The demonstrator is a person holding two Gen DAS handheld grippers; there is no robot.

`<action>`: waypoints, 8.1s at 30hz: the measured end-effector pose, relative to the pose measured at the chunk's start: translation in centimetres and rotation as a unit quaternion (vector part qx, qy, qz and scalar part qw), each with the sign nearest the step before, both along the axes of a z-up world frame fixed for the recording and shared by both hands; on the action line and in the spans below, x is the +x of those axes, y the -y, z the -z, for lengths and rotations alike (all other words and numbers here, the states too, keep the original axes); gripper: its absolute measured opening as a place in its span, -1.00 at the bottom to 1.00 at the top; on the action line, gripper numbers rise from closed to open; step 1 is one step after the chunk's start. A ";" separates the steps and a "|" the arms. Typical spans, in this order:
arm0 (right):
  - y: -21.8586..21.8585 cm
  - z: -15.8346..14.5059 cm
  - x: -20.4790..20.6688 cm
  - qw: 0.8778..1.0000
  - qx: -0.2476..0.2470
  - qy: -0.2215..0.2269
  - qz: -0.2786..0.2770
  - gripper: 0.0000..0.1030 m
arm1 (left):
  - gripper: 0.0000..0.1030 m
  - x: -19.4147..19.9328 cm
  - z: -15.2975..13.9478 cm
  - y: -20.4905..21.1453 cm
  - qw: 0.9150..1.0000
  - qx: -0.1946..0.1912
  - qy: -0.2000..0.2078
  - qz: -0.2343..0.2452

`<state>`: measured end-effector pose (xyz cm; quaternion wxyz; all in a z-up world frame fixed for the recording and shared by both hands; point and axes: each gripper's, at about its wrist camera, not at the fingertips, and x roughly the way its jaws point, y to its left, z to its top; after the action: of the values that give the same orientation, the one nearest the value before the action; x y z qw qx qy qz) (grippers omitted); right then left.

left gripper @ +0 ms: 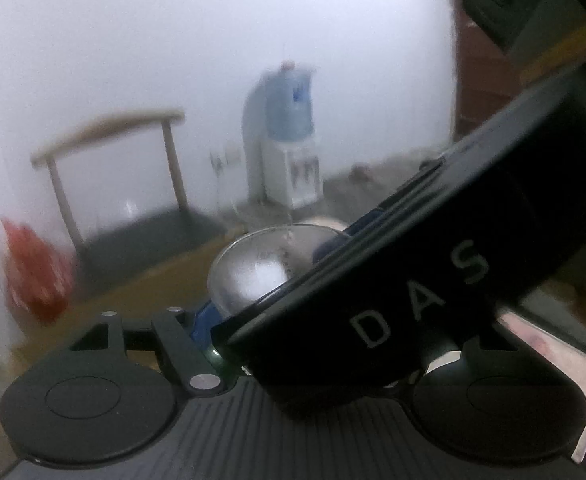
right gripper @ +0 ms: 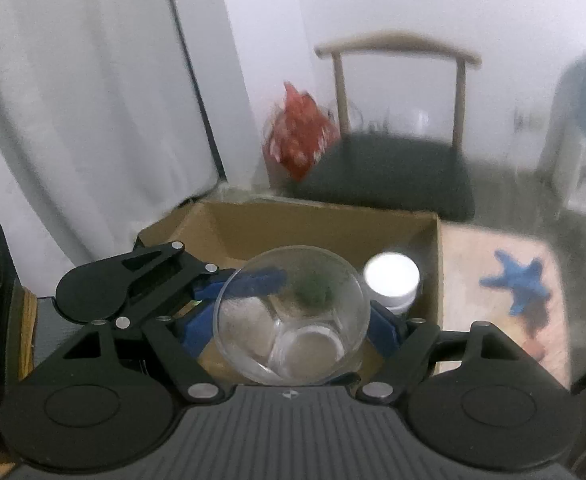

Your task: Organize rigid objects

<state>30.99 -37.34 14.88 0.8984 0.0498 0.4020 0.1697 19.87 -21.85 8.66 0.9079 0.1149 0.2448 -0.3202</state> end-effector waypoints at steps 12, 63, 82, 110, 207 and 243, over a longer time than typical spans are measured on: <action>2.6 5.8 5.5 0.995 0.027 -0.094 -0.011 0.58 | 0.42 3.9 3.9 0.2 0.994 0.025 -0.103 -0.011; 1.8 -1.2 -23.4 0.971 0.126 0.144 0.140 1.00 | 1.00 -13.3 -4.0 -13.6 0.968 -0.069 -0.041 -0.237; -1.7 0.6 -24.5 0.976 -0.025 0.119 0.178 1.00 | 0.99 -12.3 1.4 -10.6 0.961 0.018 -0.028 -0.274; -2.7 1.5 -15.5 0.968 -0.068 0.121 0.209 1.00 | 0.99 -4.6 1.4 -11.9 0.952 0.025 -0.051 -0.300; -4.0 3.6 -10.5 0.977 -0.084 0.093 0.173 1.00 | 0.99 -1.9 0.5 -11.7 0.944 0.054 -0.059 -0.321; -4.5 3.3 -10.7 0.976 -0.082 0.093 0.177 1.00 | 0.99 -2.0 0.5 -11.8 0.944 0.053 -0.058 -0.320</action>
<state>20.25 -32.81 11.57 0.9487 0.0300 0.3139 -0.0215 17.91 -10.03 8.21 0.9394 0.0598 0.3377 -0.0052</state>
